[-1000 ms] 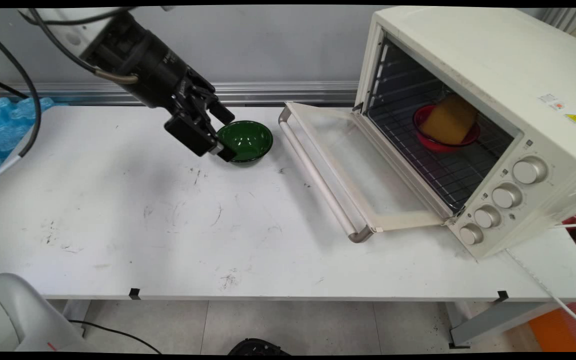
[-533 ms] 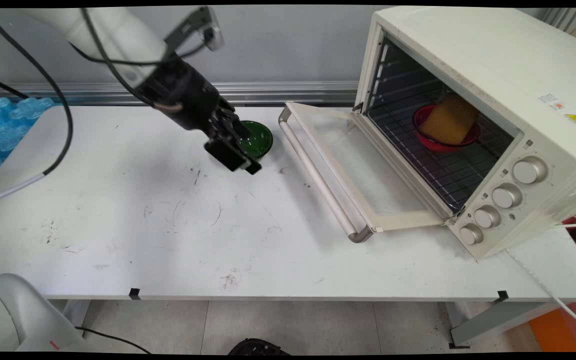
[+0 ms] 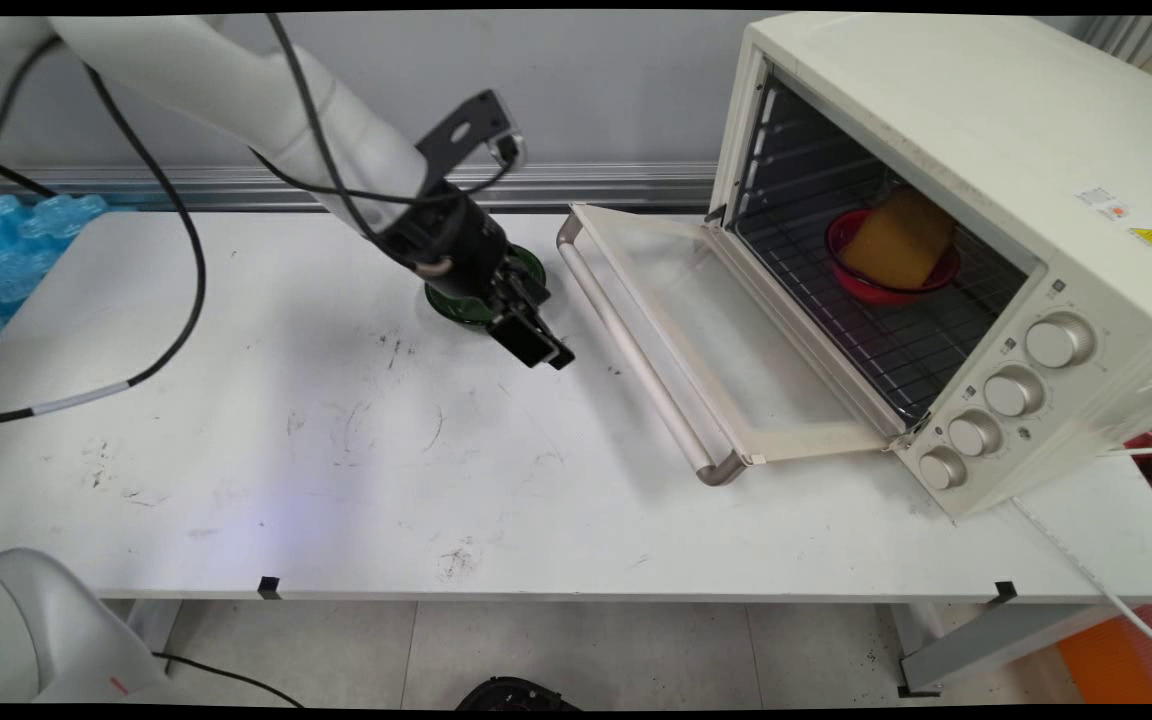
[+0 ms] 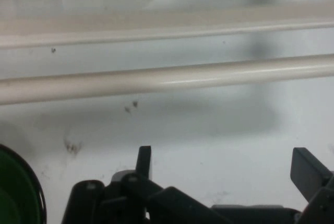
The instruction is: Close the oven
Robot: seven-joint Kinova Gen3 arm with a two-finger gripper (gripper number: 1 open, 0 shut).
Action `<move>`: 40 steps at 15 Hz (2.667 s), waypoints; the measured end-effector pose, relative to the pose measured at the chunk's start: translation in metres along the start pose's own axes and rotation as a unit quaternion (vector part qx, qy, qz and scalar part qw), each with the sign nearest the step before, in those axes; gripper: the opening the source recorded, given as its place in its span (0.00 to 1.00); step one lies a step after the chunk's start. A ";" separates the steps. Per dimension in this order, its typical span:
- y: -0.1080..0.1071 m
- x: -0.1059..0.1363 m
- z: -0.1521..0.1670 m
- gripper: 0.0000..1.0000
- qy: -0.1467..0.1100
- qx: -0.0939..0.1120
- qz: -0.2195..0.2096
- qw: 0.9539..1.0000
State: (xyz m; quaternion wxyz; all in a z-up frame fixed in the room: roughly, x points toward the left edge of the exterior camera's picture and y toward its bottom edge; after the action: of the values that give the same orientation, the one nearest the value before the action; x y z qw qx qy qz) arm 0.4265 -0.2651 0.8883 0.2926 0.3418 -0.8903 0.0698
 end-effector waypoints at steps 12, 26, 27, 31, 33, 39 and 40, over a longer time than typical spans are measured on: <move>-0.024 -0.006 0.095 1.00 0.002 0.020 -0.009 1.000; -0.036 -0.009 0.146 0.00 0.034 0.039 -0.030 0.998; -0.037 -0.009 0.147 0.00 0.037 0.040 -0.032 0.998; -0.038 -0.009 0.152 0.00 0.050 0.045 -0.038 0.997; -0.039 -0.007 0.153 0.00 0.058 0.045 -0.041 0.996; -0.039 0.001 0.150 0.00 0.078 0.046 -0.042 0.995; -0.039 0.003 0.149 0.00 0.081 0.046 -0.041 0.995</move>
State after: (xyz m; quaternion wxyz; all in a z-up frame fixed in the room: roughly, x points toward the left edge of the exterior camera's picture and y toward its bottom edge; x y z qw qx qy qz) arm 0.3794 -0.3449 0.7651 0.3505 0.3845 -0.8446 0.1264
